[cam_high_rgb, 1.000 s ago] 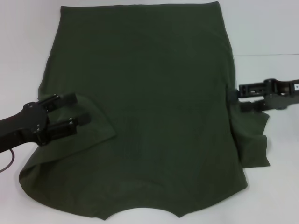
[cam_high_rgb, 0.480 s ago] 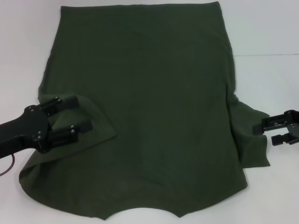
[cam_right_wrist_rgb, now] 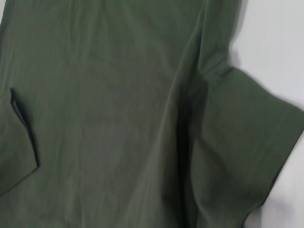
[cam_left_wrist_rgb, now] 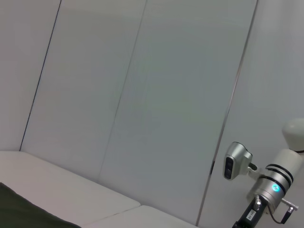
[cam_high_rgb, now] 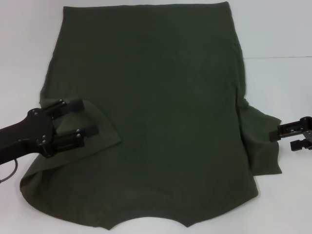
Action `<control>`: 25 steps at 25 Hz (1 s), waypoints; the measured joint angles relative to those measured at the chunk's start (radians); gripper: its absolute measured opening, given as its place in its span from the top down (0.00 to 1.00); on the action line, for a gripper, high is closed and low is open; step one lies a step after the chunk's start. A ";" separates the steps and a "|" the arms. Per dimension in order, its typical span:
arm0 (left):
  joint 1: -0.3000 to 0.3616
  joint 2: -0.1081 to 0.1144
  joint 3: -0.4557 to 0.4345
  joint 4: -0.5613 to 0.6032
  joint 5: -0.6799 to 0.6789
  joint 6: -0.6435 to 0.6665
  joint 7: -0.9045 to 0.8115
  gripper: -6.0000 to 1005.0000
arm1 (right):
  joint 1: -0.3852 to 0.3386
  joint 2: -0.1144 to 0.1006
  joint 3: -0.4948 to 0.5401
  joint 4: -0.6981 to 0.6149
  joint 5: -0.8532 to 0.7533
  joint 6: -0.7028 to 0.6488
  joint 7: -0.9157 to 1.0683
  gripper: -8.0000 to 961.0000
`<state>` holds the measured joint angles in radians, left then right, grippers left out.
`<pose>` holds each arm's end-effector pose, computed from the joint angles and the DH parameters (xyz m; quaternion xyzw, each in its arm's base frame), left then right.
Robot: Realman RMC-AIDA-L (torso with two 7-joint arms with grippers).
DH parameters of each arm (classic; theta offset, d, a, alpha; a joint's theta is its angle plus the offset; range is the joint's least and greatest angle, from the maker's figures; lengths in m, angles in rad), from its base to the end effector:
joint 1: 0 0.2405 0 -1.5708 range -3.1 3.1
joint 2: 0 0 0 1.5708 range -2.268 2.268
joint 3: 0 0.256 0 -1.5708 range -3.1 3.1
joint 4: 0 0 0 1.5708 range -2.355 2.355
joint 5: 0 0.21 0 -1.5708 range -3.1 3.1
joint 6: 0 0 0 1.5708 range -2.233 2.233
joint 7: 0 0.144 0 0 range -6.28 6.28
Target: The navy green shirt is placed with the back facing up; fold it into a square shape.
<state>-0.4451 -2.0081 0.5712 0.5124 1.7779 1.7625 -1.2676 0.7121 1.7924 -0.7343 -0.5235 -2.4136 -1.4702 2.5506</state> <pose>-0.2781 0.3000 0.0398 -0.8831 -0.2091 -0.3905 0.1543 0.3091 0.3776 0.0816 -0.7277 0.6722 0.0328 0.1321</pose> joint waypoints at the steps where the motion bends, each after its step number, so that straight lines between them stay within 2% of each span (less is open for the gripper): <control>1: -0.001 -0.001 0.000 0.000 0.000 -0.002 0.000 0.11 | 0.001 0.002 -0.001 0.001 0.000 0.005 -0.004 0.10; 25: 0.001 -0.008 0.005 0.000 0.001 -0.009 0.011 0.11 | 0.000 0.032 0.007 0.010 0.005 0.045 -0.052 0.12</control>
<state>-0.4444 -2.0157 0.5759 0.5123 1.7791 1.7532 -1.2561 0.7117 1.8240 -0.7271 -0.5139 -2.4082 -1.4249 2.4984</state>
